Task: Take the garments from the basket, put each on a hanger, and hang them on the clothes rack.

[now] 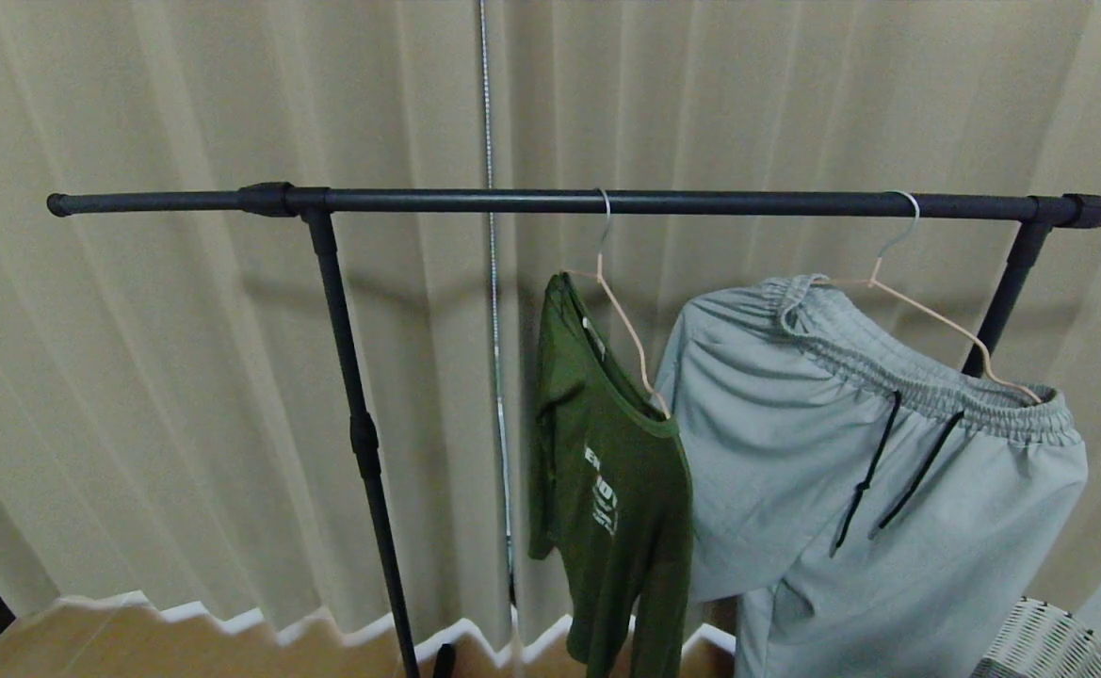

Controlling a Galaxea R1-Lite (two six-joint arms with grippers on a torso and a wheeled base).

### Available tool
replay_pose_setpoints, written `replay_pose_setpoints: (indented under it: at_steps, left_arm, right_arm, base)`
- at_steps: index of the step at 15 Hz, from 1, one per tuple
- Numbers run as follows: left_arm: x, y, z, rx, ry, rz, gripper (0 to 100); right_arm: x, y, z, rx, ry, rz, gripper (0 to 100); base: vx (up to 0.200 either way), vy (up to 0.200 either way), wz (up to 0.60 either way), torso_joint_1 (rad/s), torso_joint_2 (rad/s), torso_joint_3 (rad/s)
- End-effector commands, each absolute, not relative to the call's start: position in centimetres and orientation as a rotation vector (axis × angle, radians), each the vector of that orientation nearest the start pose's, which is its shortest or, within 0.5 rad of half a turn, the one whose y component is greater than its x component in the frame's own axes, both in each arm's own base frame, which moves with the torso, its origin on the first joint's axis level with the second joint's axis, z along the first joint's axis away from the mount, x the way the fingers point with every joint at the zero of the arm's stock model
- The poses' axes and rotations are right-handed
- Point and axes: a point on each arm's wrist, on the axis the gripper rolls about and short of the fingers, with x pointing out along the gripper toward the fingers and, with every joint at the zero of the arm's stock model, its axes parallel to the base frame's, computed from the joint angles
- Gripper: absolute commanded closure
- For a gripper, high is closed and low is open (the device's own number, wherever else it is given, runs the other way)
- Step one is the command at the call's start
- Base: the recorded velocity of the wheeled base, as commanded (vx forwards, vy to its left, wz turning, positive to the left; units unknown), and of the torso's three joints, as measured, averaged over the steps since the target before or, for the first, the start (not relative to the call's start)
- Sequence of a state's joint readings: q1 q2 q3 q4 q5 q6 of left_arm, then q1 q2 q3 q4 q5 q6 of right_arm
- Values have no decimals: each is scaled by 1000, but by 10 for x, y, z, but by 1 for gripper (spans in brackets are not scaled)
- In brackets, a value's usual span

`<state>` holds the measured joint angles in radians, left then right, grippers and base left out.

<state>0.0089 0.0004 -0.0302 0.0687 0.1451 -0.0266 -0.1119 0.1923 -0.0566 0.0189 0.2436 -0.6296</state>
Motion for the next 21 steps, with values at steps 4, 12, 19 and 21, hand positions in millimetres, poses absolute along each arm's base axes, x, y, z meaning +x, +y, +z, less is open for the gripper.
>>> replay_pose_setpoints:
  at_steps: [4, 12, 19, 21]
  left_arm:
    - [-26, 3, 77, -59, 32, 158, 0]
    - [-26, 3, 77, -74, 31, 158, 0]
    - [-26, 3, 77, -74, 31, 158, 0]
    - [-26, 3, 77, -74, 31, 158, 0]
  right_arm:
    - [-19, 8, 90, -469, 62, 122, 0]
    - [-15, 7, 83, -358, 19, 120, 0]
    - [-15, 8, 82, -92, 41, 162, 0]
    - [-15, 8, 82, -159, 36, 162, 0]
  base:
    - [0, 0, 0, 0, 0, 0]
    - [0, 0, 0, 0, 0, 0]
    - [0, 0, 0, 0, 0, 0]
    - [0, 0, 0, 0, 0, 0]
